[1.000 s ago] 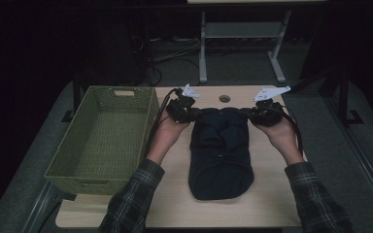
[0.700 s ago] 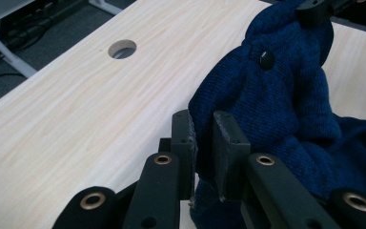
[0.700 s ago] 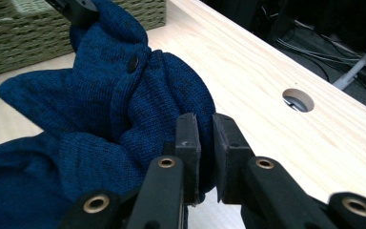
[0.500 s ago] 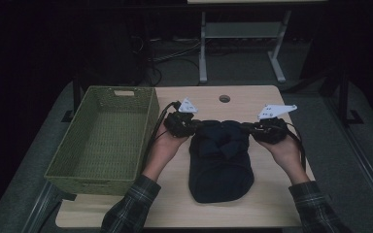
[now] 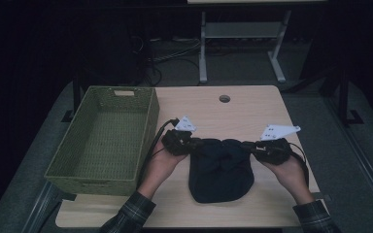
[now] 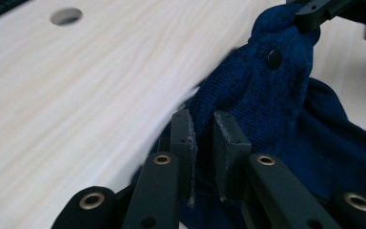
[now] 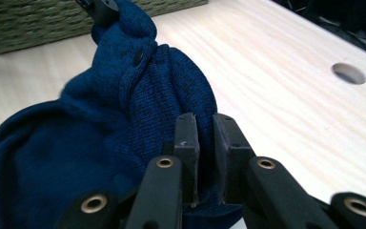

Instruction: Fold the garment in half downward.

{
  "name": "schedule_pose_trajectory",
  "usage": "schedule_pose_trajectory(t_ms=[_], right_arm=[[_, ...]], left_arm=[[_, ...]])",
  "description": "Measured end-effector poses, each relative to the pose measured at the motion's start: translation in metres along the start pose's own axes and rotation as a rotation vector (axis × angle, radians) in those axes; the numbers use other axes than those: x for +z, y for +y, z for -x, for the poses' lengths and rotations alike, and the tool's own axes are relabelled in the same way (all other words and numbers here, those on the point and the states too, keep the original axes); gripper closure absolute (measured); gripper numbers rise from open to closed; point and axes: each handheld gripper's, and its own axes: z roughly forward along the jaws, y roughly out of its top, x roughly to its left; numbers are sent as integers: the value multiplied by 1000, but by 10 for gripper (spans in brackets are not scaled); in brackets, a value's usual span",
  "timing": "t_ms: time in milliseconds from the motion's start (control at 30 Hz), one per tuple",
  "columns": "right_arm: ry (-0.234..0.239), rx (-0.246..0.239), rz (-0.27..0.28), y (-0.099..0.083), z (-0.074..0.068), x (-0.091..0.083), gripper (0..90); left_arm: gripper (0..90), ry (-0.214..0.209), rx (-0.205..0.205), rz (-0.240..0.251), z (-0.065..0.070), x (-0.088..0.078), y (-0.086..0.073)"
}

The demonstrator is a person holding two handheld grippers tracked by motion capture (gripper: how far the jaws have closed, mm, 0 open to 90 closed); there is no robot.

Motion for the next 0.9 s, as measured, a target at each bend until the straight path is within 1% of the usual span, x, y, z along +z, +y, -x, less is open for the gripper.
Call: schedule_pose_trajectory(t_ms=[100,267,433,533,600,633,667,767,900], right_arm=[[10,-3,-15,-8,-8,-1,801],[30,8,-43,-22,-19,0,797],[48,15,-56,-35,-29,1,792],[51,17,-60,-39,-32,0,786],[55,19,-59,-41,-34,-1,782],[58,23,-61,-42,-36,-2,778],[61,17,-60,-43,-37,-2,775],[73,24,-68,-47,-42,-3,755],[88,25,-69,-52,-48,-6,726]], left_arm=[[795,-18,3,-14,7,1,-8],[791,-41,14,-41,18,2,-17],[788,-61,17,-54,29,2,-26],[784,-75,16,-61,33,2,-31],[780,-80,9,-60,36,2,-34],[778,-86,6,-64,37,2,-35],[775,-90,11,-72,38,1,-37],[767,-100,3,-66,43,1,-41],[743,-115,7,-90,49,1,-46]])
